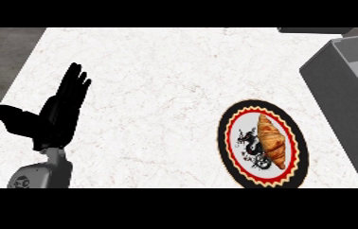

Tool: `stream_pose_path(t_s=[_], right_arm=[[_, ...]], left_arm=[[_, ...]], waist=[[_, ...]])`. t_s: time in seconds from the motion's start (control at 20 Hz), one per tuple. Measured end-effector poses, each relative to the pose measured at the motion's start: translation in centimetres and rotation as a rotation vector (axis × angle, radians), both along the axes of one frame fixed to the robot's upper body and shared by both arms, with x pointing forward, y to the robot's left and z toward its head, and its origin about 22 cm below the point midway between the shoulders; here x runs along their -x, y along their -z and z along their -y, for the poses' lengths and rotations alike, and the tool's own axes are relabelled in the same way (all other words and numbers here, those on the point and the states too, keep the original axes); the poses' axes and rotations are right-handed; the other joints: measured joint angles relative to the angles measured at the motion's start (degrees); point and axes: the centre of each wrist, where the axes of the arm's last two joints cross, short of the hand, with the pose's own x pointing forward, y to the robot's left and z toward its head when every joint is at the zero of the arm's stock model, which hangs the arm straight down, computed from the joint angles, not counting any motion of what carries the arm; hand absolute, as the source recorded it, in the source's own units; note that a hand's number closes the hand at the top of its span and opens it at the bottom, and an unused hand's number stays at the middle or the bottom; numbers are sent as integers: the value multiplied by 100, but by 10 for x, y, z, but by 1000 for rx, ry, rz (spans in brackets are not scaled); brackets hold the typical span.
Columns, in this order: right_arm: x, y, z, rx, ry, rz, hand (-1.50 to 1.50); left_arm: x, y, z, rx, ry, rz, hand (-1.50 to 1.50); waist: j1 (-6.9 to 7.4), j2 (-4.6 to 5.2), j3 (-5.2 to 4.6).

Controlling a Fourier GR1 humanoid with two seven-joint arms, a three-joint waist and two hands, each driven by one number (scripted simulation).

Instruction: Pick the cupcake from the plate and place it in the cardboard box

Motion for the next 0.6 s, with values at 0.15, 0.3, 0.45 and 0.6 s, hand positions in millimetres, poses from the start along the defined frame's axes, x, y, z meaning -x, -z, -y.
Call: stream_pose_path(t_s=[0.15,0.3,0.45,0.6], right_arm=[[-3,-4,-2,-45,-40,188,-150],[-6,-13,0,-144,-63,331,-150],[-6,-25,8,-291,-69,425,-150],[-4,-31,16,-468,-62,517,-150]], left_arm=[[-1,-2,-3,1,-6,1,0],[2,-1,-4,-1,-9,0,0],[5,2,-4,3,-19,-6,0],[6,4,-3,2,-18,-7,0]], waist=[[-24,-12,4],[-38,-28,0],[-88,-51,-6],[-116,-60,-7]])
